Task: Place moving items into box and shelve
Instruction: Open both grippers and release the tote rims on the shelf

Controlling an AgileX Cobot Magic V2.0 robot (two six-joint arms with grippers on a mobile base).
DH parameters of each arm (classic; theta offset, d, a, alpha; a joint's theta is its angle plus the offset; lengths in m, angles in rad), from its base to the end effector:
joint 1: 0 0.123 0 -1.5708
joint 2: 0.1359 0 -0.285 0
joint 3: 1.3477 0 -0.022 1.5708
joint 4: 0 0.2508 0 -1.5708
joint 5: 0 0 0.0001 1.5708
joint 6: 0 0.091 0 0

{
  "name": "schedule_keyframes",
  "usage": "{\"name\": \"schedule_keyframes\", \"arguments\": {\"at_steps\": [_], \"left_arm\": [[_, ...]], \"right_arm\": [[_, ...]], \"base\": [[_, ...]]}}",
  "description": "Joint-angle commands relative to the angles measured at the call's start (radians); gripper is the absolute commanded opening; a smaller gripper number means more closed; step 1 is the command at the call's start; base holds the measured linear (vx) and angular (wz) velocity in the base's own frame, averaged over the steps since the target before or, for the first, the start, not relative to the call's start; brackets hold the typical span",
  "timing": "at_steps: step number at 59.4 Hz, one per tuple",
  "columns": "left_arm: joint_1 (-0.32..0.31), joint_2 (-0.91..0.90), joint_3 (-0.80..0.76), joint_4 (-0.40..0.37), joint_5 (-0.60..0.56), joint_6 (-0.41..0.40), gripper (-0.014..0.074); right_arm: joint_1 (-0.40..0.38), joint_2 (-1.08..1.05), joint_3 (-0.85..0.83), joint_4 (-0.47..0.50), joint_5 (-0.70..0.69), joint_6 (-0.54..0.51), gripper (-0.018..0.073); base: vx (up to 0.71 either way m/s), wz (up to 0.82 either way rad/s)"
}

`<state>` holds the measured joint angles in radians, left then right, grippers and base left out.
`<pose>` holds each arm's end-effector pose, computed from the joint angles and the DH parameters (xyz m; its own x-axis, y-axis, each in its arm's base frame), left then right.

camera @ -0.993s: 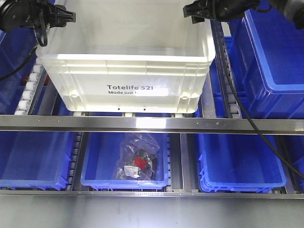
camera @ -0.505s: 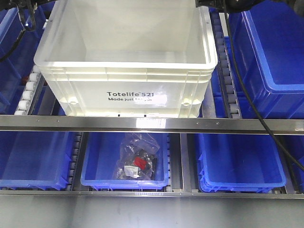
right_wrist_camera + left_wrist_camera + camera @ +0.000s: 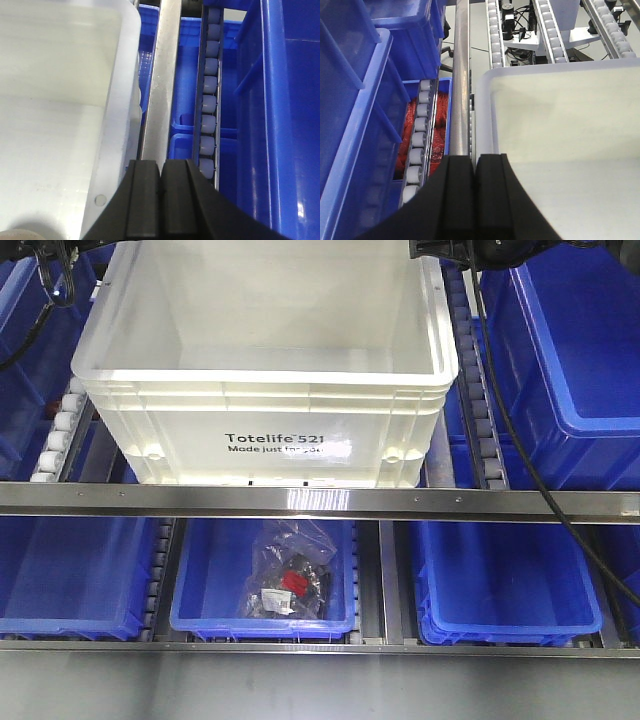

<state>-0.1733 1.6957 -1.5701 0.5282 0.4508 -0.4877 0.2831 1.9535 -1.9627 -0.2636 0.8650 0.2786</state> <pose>0.4028 -0.0502 0.3733 -0.4144 0.0685 -0.9075 -0.0297 0.9956 0.0887 0.4409 0.1094 0.3556 -0.6659 -0.0864 -0.7410 -0.0650 0.9962 -0.0578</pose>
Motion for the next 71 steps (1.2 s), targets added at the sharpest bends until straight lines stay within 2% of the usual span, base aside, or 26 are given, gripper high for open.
{"name": "schedule_keyframes", "arguments": {"at_steps": [1, 26, 33, 38, 51, 55, 64, 71], "left_arm": [[0.002, -0.048, -0.037, 0.018, -0.059, -0.005, -0.0008], [0.002, -0.051, -0.036, 0.018, -0.059, -0.005, -0.0006], [0.002, -0.100, 0.010, -0.051, -0.057, -0.012, -0.0006], [0.002, -0.174, 0.126, -0.061, -0.129, -0.012, -0.0006], [0.002, -0.399, 0.528, -0.068, -0.464, -0.014, -0.0006], [0.002, -0.485, 0.659, -0.100, -0.551, -0.014, -0.0006], [0.005, -0.725, 0.871, -0.246, -0.658, -0.009, -0.0006], [0.005, -0.963, 0.985, -0.236, -0.660, 0.036, -0.0006]], "right_arm": [[-0.004, -0.062, -0.035, -0.020, -0.054, -0.003, -0.0008], [-0.004, -0.062, -0.035, -0.020, -0.054, -0.003, -0.0008], [-0.004, -0.062, -0.035, -0.020, -0.054, -0.003, -0.0008], [-0.004, -0.062, -0.035, -0.020, -0.054, -0.003, -0.0008], [-0.004, -0.062, -0.035, -0.020, -0.054, -0.003, -0.0008], [-0.004, -0.062, -0.035, -0.020, -0.054, -0.003, -0.0008], [-0.004, -0.062, -0.035, -0.020, -0.054, -0.003, -0.0008], [-0.004, -0.062, -0.035, -0.020, -0.054, -0.003, -0.0008]], "base": [[0.00, 0.00], [0.00, 0.00], [0.00, 0.00], [0.00, 0.00], [0.00, 0.00], [0.00, 0.00], [0.00, 0.00], [0.00, 0.00]]}}
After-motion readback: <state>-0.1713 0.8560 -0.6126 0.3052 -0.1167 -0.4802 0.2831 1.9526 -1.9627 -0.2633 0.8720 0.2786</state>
